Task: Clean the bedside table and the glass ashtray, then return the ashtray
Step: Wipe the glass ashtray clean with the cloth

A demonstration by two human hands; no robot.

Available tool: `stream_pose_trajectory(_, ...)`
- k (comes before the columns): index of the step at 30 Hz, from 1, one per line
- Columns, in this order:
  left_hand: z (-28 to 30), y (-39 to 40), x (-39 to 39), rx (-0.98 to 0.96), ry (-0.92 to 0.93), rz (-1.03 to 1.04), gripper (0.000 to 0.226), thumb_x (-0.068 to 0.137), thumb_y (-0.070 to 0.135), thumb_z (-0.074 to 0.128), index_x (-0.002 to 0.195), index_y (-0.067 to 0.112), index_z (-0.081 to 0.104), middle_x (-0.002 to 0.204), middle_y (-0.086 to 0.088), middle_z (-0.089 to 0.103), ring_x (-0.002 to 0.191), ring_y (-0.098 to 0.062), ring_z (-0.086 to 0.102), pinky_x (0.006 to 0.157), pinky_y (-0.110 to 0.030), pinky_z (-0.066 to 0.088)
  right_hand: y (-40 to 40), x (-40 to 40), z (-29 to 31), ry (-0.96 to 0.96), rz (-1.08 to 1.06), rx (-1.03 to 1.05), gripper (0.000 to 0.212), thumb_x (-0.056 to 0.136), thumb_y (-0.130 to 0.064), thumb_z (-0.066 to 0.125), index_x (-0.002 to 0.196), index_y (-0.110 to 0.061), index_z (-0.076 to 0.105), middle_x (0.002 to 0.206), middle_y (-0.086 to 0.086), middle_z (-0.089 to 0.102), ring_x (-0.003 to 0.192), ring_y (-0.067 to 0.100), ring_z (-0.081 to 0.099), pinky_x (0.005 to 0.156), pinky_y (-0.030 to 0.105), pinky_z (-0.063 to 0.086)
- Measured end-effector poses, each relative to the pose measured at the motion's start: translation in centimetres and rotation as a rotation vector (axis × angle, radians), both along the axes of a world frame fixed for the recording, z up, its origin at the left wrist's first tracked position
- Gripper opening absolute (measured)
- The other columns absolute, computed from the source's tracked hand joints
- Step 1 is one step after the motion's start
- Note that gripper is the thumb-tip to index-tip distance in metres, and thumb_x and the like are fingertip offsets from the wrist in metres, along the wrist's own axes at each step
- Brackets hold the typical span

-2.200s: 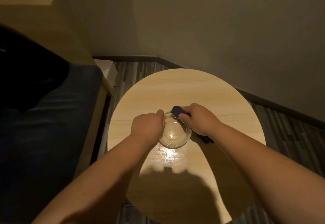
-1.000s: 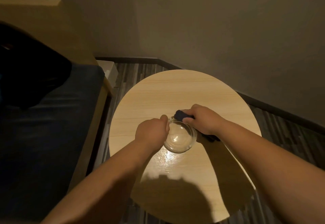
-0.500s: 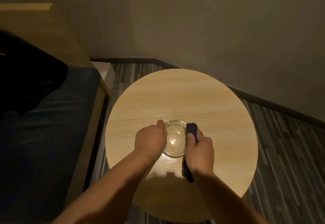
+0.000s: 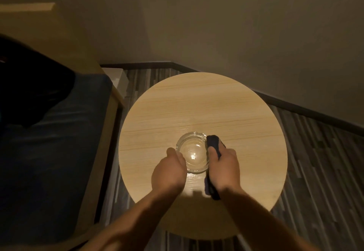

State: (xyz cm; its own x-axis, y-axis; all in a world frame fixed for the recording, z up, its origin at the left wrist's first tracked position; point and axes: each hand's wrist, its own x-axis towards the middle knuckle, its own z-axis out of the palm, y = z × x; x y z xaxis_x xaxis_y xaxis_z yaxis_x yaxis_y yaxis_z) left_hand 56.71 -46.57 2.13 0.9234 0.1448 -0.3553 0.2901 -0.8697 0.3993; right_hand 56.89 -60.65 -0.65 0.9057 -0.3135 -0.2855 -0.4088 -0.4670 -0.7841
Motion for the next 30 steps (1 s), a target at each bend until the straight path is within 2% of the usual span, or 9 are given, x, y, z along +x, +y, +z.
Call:
stream_pose_trajectory(2, 0.1, 1.0, 0.7, 0.029, -0.007, -0.114, 0.038, 0.101, 0.045, 0.024, 0.111, 0.015, 0.045, 0.083, -0.001, 0.061, 0.074, -0.024, 0.057, 0.061, -0.035, 0.042, -2.2, 2.1, 1.2, -0.014, 0.260, -0.134, 0.025, 0.096, -0.035, 0.042, 0.112, -0.027, 0.059, 0.090, 0.010, 0.053, 0.068, 0.020, 0.056, 0.061, 0.030, 0.043)
stream_pose_trajectory(4, 0.0, 1.8, 2.5, 0.069, -0.064, -0.226, 0.038, 0.100, 0.050, 0.025, 0.108, 0.018, 0.044, 0.077, 0.002, 0.056, 0.068, -0.023, 0.053, 0.057, -0.034, 0.039, -3.8, 4.9, 2.2, 0.004, 0.496, -0.305, 0.031, 0.097, -0.035, 0.044, 0.124, -0.024, 0.055, 0.097, 0.004, 0.048, 0.077, 0.018, 0.049, 0.065, 0.030, 0.035)
stream_pose_trajectory(7, -0.2, 1.9, 5.7, 0.123, -0.132, -0.380, 0.035, 0.099, 0.051, 0.029, 0.103, 0.020, 0.044, 0.080, 0.000, 0.060, 0.070, -0.027, 0.057, 0.054, -0.033, 0.038, -4.4, 8.4, 3.2, 0.016, 0.788, -0.493, 0.040, 0.098, -0.040, 0.042, 0.136, -0.029, 0.046, 0.104, 0.002, 0.045, 0.086, 0.019, 0.048, 0.069, 0.031, 0.037)
stream_pose_trajectory(9, -0.4, 1.3, 7.1, 0.180, -0.139, -0.456, 0.032, 0.100, 0.045, 0.030, 0.105, 0.018, 0.046, 0.079, -0.002, 0.058, 0.071, -0.029, 0.056, 0.055, -0.033, 0.035, -4.2, 10.0, 3.9, -0.001, 0.924, -0.535, 0.040, 0.098, -0.040, 0.042, 0.136, -0.029, 0.046, 0.106, 0.005, 0.046, 0.089, 0.023, 0.051, 0.070, 0.033, 0.039)
stream_pose_trajectory(12, -0.7, 0.7, 7.6, 0.258, -0.173, -0.482, 0.027, 0.102, 0.037, 0.029, 0.106, 0.016, 0.045, 0.072, 0.000, 0.049, 0.064, -0.027, 0.050, 0.054, -0.032, 0.033, -4.0, 11.5, 4.6, -0.012, 0.994, -0.541, 0.036, 0.097, -0.038, 0.043, 0.131, -0.029, 0.051, 0.102, 0.005, 0.048, 0.089, 0.025, 0.052, 0.073, 0.036, 0.043)
stream_pose_trajectory(18, -0.9, 0.1, 6.9, 0.320, -0.160, -0.428, 0.019, 0.101, 0.030, 0.031, 0.105, 0.016, 0.043, 0.062, 0.004, 0.043, 0.055, -0.023, 0.046, 0.047, -0.030, 0.025, -4.2, 10.4, 3.5, -0.024, 0.857, -0.442, 0.039, 0.098, -0.040, 0.042, 0.136, -0.036, 0.046, 0.098, 0.002, 0.047, 0.086, 0.021, 0.049, 0.070, 0.033, 0.038)
stream_pose_trajectory(22, -1.0, -0.2, 6.6, 0.315, -0.149, -0.386, 0.013, 0.100, 0.028, 0.035, 0.100, 0.017, 0.041, 0.061, 0.005, 0.043, 0.050, -0.018, 0.041, 0.045, -0.029, 0.024, -4.6, 8.4, 3.0, -0.010, 0.688, -0.336, 0.033, 0.098, -0.037, 0.043, 0.128, -0.033, 0.053, 0.096, 0.004, 0.049, 0.084, 0.023, 0.051, 0.068, 0.033, 0.039)
stream_pose_trajectory(27, -1.1, -0.3, 6.4, 0.316, -0.161, -0.357, 0.016, 0.100, 0.028, 0.033, 0.101, 0.015, 0.042, 0.061, 0.003, 0.043, 0.055, -0.023, 0.047, 0.047, -0.030, 0.028, -3.5, 4.4, 1.8, -0.049, 0.332, -0.232, 0.026, 0.097, -0.031, 0.042, 0.115, -0.027, 0.060, 0.090, 0.009, 0.053, 0.069, 0.018, 0.051, 0.053, 0.028, 0.032)
stream_pose_trajectory(30, -1.1, -0.5, 6.3, 0.308, -0.160, -0.346, 0.016, 0.100, 0.027, 0.033, 0.100, 0.015, 0.042, 0.059, 0.005, 0.039, 0.054, -0.022, 0.043, 0.045, -0.029, 0.023, -1.8, 1.9, 1.2, -0.010, 0.106, -0.168, 0.028, 0.097, -0.033, 0.036, 0.116, -0.026, 0.056, 0.097, 0.010, 0.053, 0.073, 0.021, 0.055, 0.063, 0.031, 0.043)
